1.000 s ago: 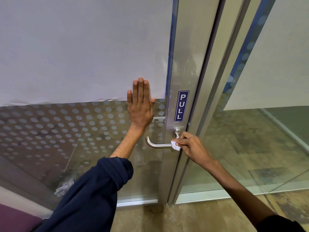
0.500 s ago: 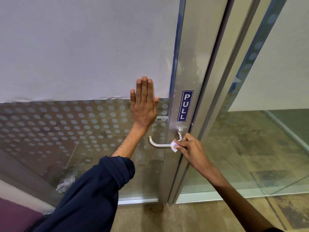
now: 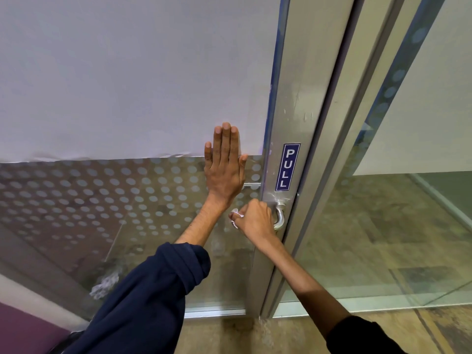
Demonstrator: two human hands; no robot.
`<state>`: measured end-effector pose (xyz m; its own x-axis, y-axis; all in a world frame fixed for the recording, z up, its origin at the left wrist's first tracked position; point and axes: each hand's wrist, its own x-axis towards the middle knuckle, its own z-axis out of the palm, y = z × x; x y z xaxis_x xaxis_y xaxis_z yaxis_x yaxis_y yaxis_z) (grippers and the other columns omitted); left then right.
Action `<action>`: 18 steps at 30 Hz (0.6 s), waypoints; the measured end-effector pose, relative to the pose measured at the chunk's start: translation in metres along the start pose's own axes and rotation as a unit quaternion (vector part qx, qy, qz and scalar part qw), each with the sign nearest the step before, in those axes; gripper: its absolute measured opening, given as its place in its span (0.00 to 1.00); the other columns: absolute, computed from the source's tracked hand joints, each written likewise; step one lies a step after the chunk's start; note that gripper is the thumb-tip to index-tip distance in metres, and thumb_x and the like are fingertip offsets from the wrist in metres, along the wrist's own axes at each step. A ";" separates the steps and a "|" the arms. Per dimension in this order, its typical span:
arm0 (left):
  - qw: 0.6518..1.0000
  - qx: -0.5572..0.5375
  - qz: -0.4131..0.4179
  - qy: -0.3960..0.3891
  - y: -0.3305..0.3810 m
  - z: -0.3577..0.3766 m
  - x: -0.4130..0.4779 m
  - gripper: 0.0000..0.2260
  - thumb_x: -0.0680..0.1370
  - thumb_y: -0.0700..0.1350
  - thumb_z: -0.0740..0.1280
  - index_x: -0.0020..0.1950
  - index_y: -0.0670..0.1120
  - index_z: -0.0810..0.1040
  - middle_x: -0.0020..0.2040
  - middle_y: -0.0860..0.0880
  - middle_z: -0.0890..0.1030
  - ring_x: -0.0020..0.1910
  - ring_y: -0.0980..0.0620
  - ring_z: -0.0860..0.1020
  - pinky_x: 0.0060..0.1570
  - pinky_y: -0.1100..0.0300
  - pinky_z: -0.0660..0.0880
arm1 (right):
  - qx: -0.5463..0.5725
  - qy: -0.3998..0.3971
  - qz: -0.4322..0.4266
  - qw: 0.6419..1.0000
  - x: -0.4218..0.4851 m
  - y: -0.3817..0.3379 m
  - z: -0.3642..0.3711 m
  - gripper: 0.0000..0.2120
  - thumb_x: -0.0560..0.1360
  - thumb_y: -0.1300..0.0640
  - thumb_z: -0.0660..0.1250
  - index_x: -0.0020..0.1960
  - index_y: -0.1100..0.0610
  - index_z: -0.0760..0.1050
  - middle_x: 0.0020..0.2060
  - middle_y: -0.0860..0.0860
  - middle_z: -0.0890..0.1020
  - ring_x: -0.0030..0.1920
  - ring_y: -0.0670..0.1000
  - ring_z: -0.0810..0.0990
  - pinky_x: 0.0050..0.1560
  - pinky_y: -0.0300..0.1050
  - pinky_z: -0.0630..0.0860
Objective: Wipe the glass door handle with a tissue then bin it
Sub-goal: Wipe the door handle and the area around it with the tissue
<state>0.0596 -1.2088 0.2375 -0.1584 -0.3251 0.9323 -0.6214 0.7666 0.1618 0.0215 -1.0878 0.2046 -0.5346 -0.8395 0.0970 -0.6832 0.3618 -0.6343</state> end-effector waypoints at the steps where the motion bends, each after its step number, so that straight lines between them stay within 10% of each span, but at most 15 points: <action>1: 1.000 0.001 0.000 -0.001 0.000 0.000 0.000 0.26 0.86 0.52 0.42 0.81 0.46 0.38 0.82 0.51 0.35 0.82 0.53 0.38 0.80 0.53 0.34 | 0.012 -0.004 0.013 1.000 0.003 -0.001 0.000 0.12 0.71 0.51 0.74 0.37 0.60 0.83 0.37 0.58 0.85 0.42 0.59 0.83 0.45 0.52 0.80; 18: 1.000 0.004 -0.001 -0.010 -0.001 -0.003 0.000 0.26 0.85 0.52 0.42 0.82 0.47 0.39 0.82 0.51 0.36 0.82 0.53 0.38 0.80 0.54 0.34 | -0.013 -0.060 -0.123 0.990 -0.005 0.052 -0.027 0.17 0.66 0.47 0.79 0.51 0.53 0.85 0.43 0.48 0.84 0.40 0.43 0.76 0.38 0.34 0.66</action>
<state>0.0621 -1.2078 0.2382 -0.1717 -0.3372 0.9256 -0.6277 0.7616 0.1610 -0.0248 -1.0535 0.1919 -0.2881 -0.9452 0.1534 -0.7991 0.1491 -0.5825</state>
